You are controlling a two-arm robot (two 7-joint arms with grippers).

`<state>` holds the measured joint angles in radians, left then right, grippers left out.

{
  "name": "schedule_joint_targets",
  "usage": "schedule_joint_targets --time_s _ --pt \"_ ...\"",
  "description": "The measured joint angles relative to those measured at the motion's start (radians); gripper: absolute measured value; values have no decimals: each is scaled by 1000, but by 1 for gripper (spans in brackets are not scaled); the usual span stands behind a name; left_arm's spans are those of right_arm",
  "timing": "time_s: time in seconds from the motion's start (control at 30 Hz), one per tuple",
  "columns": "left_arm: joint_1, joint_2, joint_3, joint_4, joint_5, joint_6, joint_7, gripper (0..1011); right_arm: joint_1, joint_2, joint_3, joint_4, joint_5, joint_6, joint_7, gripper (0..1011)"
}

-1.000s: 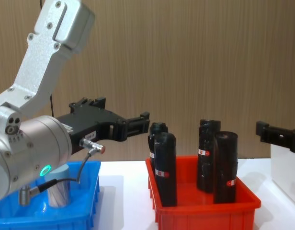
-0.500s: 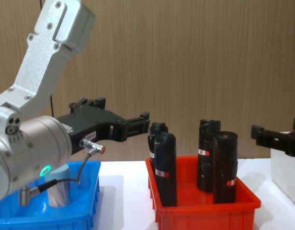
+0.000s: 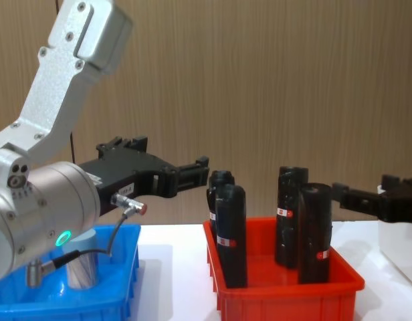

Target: Pick the cotton swabs from the blue box and place them into the white box.

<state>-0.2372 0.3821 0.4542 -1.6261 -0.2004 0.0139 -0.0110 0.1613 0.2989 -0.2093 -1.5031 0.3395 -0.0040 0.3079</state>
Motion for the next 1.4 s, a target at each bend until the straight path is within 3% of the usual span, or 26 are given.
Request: schedule_joint_targets --time_s 0.4,0.83,1.4 --pt "0 0 0 0 0 0 0 1004 158 -47 -4 249 42 -35 174 1002" --pt "0 0 0 0 0 0 0 1004 305 -91 -11 494 75 -79 299 1001" --pt "0 0 0 0 0 0 0 1004 407 -119 -12 665 90 -134 366 1001"
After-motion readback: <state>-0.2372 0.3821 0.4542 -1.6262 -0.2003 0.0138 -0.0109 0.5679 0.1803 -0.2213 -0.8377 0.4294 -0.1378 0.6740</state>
